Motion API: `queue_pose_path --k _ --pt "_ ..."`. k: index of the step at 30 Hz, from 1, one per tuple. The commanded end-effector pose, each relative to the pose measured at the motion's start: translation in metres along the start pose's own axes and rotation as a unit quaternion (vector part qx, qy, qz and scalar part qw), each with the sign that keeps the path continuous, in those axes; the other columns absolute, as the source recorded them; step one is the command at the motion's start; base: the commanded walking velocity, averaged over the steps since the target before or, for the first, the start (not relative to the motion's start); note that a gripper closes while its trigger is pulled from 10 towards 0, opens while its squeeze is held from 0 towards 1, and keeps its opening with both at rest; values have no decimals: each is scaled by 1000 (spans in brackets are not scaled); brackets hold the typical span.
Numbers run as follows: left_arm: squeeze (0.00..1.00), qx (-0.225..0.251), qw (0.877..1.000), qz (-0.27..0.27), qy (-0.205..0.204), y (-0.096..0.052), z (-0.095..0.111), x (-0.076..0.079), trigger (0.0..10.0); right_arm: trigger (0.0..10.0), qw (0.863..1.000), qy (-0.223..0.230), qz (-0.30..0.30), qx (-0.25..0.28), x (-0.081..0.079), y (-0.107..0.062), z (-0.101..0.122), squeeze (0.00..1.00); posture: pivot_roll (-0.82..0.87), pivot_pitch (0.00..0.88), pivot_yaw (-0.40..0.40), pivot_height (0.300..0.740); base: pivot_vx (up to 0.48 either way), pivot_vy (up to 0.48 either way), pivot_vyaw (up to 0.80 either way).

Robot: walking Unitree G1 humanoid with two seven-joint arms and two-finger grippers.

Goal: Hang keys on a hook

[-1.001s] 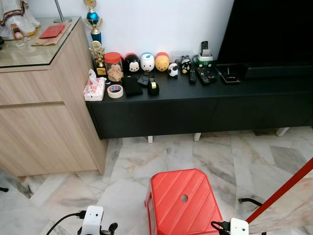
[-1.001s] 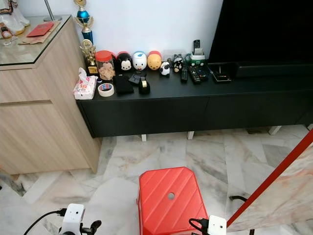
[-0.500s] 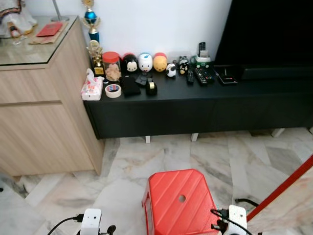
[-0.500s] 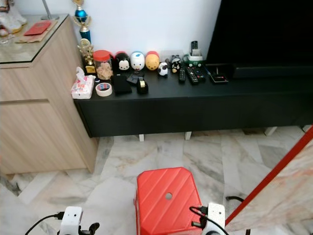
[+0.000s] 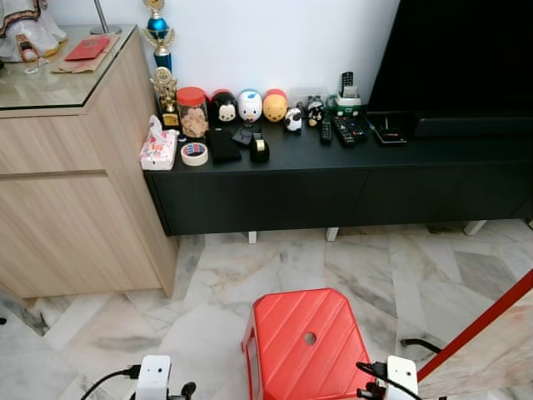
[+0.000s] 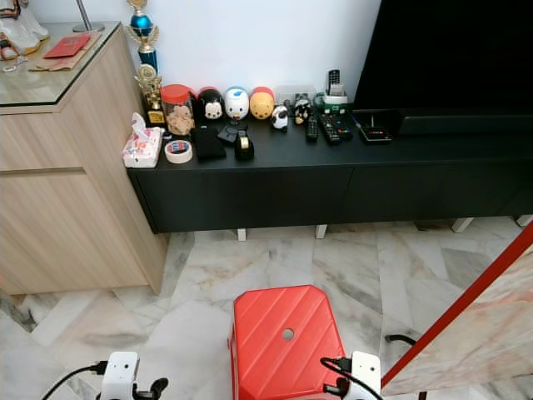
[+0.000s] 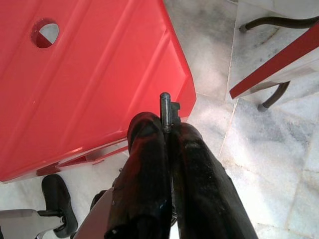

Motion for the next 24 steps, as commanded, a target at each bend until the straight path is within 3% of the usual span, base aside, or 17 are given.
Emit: queue_pose_path --k 1,17,24 --pt "0 -18 1000 1 -1 -2 -9 1 10000 10000 1000 2 -3 -4 3 -1 -3 0 15 0 -71 740 0 0 0" --pt "0 -25 1000 2 -10 -3 -13 -1 10000 10000 1000 4 -12 -13 26 -5 -11 0 16 0 -67 740 0 0 0" --pt "0 -25 1000 2 -12 -3 -14 -1 10000 10000 1000 1 -9 -12 21 -4 -8 0 18 0 -68 740 0 0 0"
Point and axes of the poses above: a point about 5 cm out from each wrist's last joint towards the gripper, its own y axis pointing out of the wrist towards the gripper, its own z axis along the axis of the wrist's last joint, x = y × z, the point moved 2 cm from there along y, pointing out of the wrist towards the gripper, and after that the axes turned 4 degrees about -y, right-handed, at the moved point
